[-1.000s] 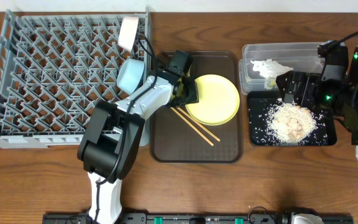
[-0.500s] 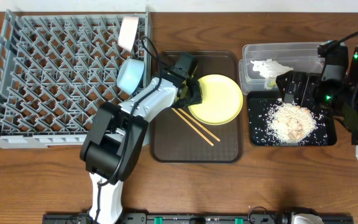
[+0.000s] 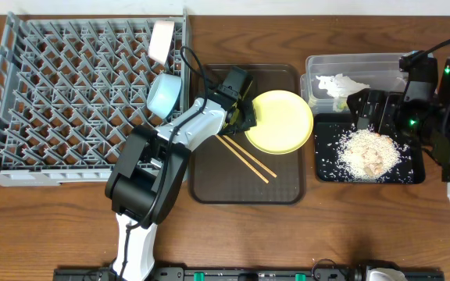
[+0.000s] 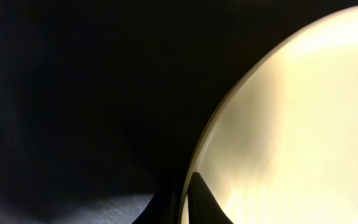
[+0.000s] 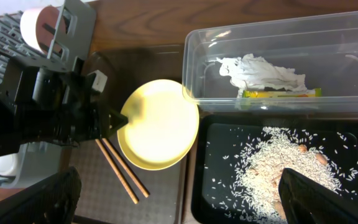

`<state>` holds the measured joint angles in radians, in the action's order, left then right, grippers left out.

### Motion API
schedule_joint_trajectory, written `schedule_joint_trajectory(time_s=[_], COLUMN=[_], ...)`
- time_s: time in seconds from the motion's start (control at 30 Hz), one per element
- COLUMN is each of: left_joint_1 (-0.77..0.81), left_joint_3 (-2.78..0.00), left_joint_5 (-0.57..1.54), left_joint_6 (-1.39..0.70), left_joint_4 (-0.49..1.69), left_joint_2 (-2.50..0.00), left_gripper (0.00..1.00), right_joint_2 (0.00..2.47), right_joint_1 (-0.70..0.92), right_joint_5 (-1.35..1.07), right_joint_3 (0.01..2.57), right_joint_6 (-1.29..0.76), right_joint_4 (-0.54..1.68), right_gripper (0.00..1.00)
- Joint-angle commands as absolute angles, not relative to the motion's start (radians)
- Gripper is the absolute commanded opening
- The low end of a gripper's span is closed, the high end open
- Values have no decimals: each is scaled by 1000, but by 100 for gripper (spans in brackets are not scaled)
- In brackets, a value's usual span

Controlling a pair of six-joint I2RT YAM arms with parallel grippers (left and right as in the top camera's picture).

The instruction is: Sort waste into correct bins and load items into the dishwasher

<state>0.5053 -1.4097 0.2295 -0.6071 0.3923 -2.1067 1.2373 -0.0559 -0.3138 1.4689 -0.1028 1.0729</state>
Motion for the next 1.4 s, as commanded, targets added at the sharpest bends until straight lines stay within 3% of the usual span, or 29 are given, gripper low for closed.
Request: schedule_joint_trajectory(time_s=[0.0,0.2,0.5,0.77,0.97,1.0,1.07,1.13,1.27,1.37], left_joint_1=[507,498,471,470,470,471,473,473,474,477], left_joint_3=[-1411,-1411,-1411,-1411,-1411,-1411,-1411,-1411,-1411,-1411], left_joint_5=[216,216,206,-48,-59,-39,-18,14,27,53], left_joint_6=[-616,-610,-407,-209,-155,-165,-240,-327,-465,-521], left_joint_4=[398,398,398,414,418,422,435,453,492,506], left_joint_2=[-2153,-2127,-1974,-1811,-1777,-1781,-1794,-1811,-1859,-1900], left_gripper=[7,7,8,7,8,9,30,42,51,51], right_joint_2=[1242,1242,1242,1242,1242,1242,1242,1242,1242,1242], right_joint_1=[-59,-59,-59,-59,-59,-59,-59,-59,-59,-59], right_joint_5=[-311,-311,-311,-311,-311,-311,-311,-311,-311,-311], right_joint_3=[1470,1470,1470,1470,1470,1470,1470,1470,1470,1470], right_joint_6=[-111,-111,-111,-111,-111,-111,-111,-111,-111,-111], right_joint_4=[1071,1071,1071,1071,1071,1071,1071,1071,1071,1071], right_gripper=[99,99,99,99,99,99,99,99,99,99])
